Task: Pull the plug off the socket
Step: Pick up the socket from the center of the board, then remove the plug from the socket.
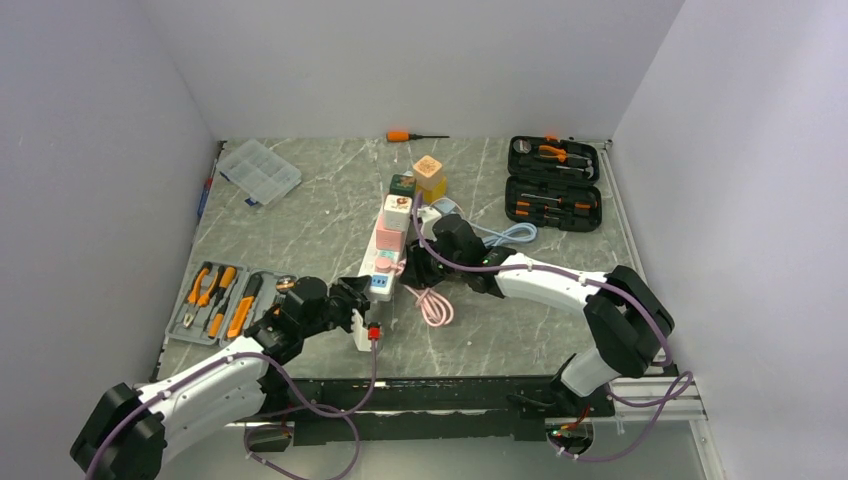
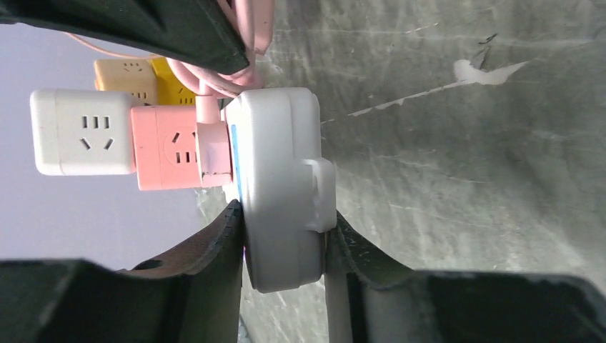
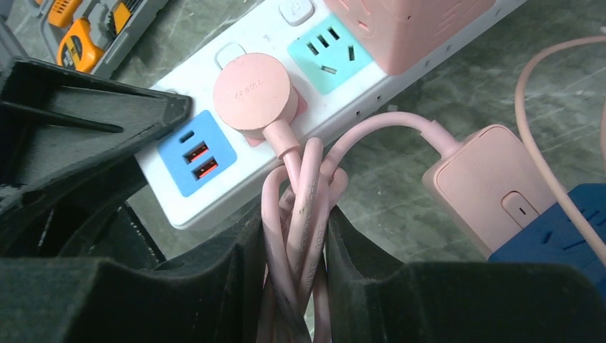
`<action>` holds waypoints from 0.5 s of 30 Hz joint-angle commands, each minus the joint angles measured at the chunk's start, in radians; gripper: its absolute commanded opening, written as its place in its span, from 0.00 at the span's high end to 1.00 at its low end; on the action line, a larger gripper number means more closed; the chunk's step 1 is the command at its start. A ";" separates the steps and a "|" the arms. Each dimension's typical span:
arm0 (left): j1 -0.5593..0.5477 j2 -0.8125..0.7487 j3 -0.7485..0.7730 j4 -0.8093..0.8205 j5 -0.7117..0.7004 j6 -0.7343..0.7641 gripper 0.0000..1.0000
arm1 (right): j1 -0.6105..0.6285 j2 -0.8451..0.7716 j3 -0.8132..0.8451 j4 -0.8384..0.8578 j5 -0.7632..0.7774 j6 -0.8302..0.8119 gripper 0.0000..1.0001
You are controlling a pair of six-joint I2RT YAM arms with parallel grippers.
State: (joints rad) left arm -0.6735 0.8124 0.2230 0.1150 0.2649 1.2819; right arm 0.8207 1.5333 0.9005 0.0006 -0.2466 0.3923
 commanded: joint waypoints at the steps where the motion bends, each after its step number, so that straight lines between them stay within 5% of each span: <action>1: -0.008 -0.015 0.084 0.076 -0.010 -0.016 0.67 | 0.039 -0.042 0.025 0.072 -0.092 -0.041 0.78; 6: -0.011 -0.037 0.122 0.015 -0.018 -0.007 0.69 | 0.039 -0.081 -0.012 0.006 0.076 -0.109 0.33; 10: -0.011 -0.052 0.152 -0.058 -0.015 0.011 0.72 | 0.045 -0.147 -0.027 -0.036 0.173 -0.153 0.20; 15: -0.011 -0.068 0.158 -0.134 -0.005 0.099 0.83 | 0.097 -0.212 -0.030 -0.036 0.295 -0.231 0.18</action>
State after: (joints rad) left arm -0.6834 0.7769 0.3164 0.0044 0.2455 1.3334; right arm 0.8768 1.3846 0.8677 -0.0525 -0.0853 0.2501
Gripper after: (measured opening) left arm 0.424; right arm 0.822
